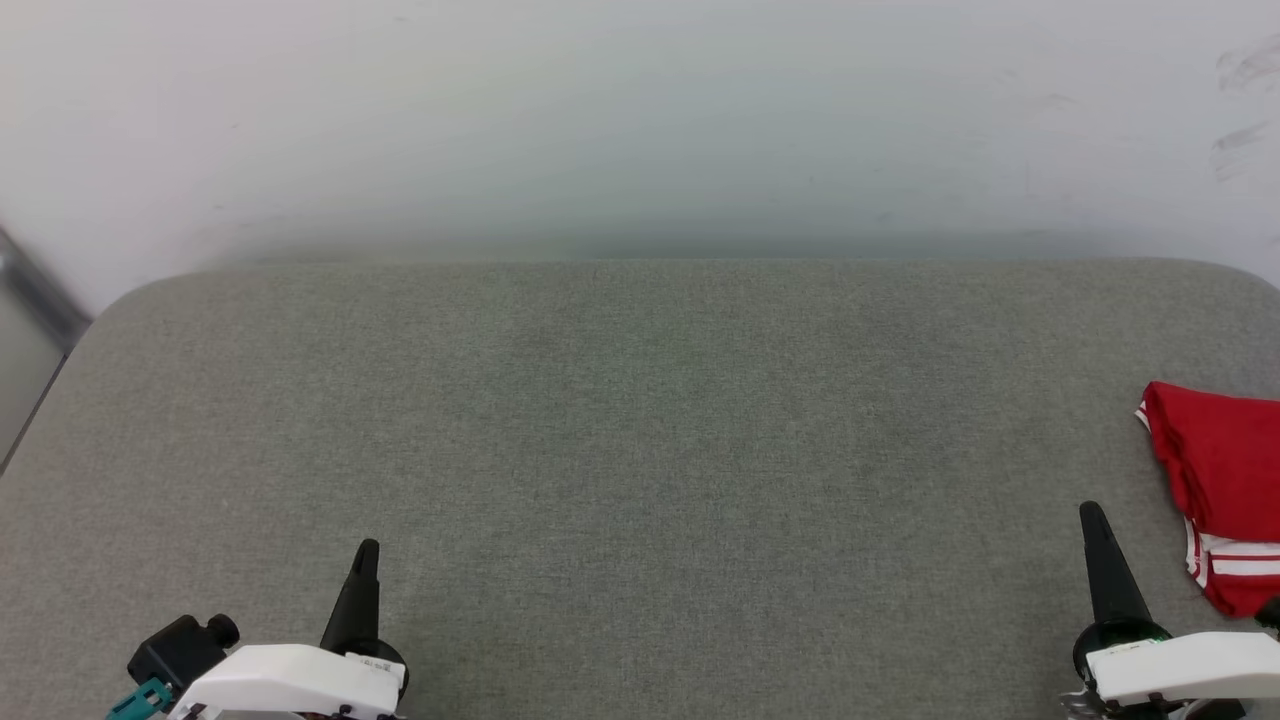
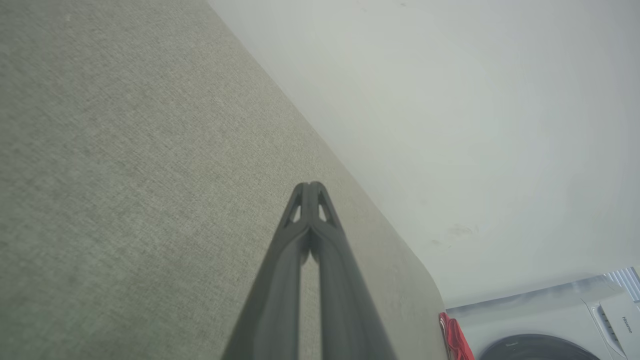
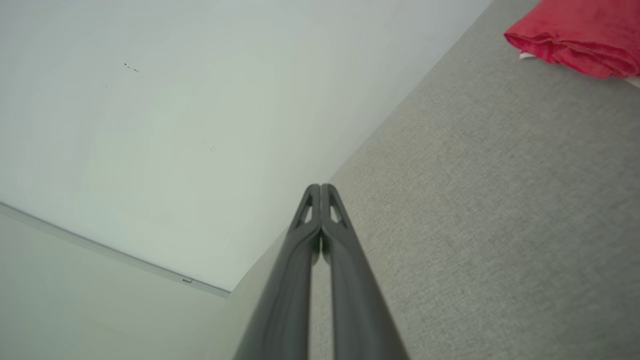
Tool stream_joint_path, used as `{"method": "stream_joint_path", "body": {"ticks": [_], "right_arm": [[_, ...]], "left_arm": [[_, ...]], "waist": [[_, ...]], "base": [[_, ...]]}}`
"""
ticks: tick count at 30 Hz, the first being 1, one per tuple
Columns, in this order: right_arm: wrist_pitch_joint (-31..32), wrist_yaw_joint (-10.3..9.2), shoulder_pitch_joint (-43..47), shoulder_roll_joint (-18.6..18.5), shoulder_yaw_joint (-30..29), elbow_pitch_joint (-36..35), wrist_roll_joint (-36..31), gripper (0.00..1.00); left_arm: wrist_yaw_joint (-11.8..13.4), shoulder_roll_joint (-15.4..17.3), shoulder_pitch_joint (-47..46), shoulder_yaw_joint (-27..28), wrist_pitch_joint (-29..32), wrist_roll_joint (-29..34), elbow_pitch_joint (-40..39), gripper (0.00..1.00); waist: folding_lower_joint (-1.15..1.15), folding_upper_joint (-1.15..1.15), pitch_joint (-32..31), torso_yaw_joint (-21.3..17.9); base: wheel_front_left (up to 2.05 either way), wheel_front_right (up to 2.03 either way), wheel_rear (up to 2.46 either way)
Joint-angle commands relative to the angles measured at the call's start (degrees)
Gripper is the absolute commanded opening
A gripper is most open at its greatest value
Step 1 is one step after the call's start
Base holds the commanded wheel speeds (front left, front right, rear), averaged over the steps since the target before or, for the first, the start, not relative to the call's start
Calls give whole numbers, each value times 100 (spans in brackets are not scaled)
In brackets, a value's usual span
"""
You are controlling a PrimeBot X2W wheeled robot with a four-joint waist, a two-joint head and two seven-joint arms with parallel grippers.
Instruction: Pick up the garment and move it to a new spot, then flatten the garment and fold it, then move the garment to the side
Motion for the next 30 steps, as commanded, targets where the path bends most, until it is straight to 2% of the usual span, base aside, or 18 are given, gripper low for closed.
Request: {"method": "stream_joint_path", "body": {"ticks": [1, 30], "right_arm": [[47, 1, -156, -30, 3, -10, 189, 0], [472, 1, -463, -24, 3, 276, 1820, 0]], "left_arm": [[-50, 26, -154, 30, 48, -191, -31, 0], [-220, 12, -436, 231, 468, -1882, 161, 0]], "waist": [[0, 0, 2, -4], [0, 0, 47, -68]], "base": [[0, 0, 0], [0, 0, 0]]}}
